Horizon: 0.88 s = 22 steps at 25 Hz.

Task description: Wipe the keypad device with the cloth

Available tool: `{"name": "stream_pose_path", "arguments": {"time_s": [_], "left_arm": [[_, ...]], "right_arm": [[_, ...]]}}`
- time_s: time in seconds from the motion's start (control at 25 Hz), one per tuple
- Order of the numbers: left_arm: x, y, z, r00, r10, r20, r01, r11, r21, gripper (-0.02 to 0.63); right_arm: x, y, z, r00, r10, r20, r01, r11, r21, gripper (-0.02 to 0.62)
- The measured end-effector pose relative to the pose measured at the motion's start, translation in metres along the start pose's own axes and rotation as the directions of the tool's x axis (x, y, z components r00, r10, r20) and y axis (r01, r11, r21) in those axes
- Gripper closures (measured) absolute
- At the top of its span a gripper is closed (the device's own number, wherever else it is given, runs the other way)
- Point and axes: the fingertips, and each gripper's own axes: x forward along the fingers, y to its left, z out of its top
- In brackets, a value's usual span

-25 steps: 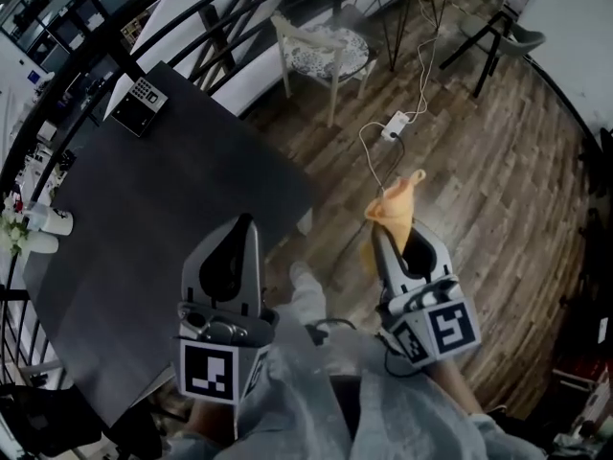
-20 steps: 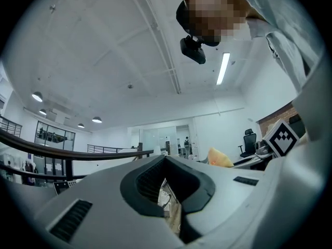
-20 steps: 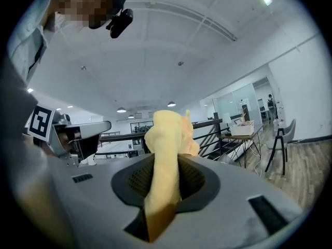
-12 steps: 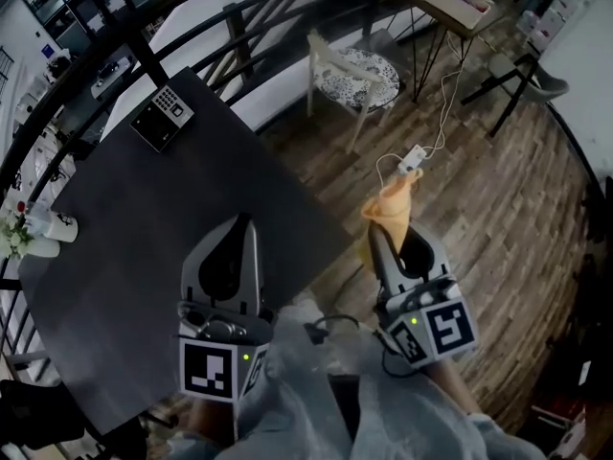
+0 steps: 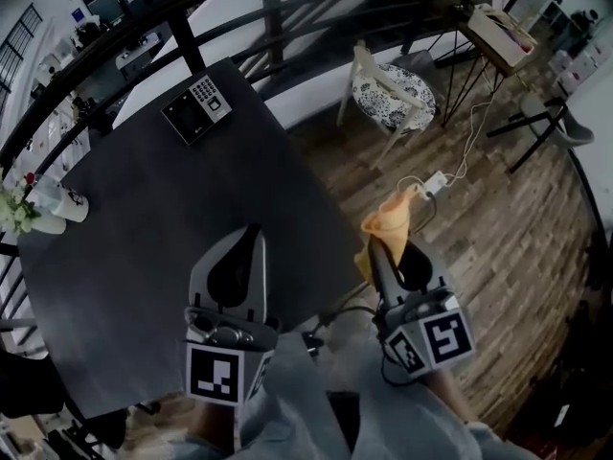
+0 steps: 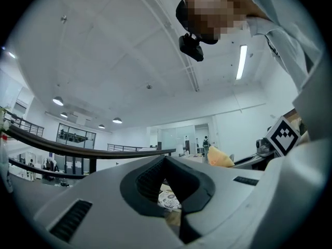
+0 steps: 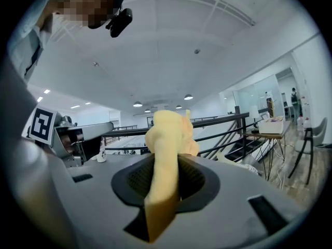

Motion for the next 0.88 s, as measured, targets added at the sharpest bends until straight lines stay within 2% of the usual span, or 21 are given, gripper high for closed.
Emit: {"name": "stream_pose_path", "arguments": {"time_s": [0.36, 0.68, 0.88], "left_arm": [[-0.012, 0.039, 0.009, 0.991, 0.134, 0.028, -0.134, 0.991, 0.012, 0.6], [-0.013, 0.065, 0.008, 0.962, 0.272, 0.016, -0.272, 0.962, 0.011, 0.6], [-0.007, 0.08, 0.006, 0.935, 0.354, 0.009, -0.354, 0.935, -0.005, 0.6]], "right_arm": [[0.041, 0.019, 0.008, 0.993, 0.114, -0.006, -0.114, 0.992, -0.045, 0.494], [0.091, 0.027, 0.01, 0.968, 0.249, -0.041, -0.251, 0.965, -0.077, 0.494], [0.124, 0.03, 0.01, 0.942, 0.325, -0.088, -0.333, 0.939, -0.09, 0.494]]}}
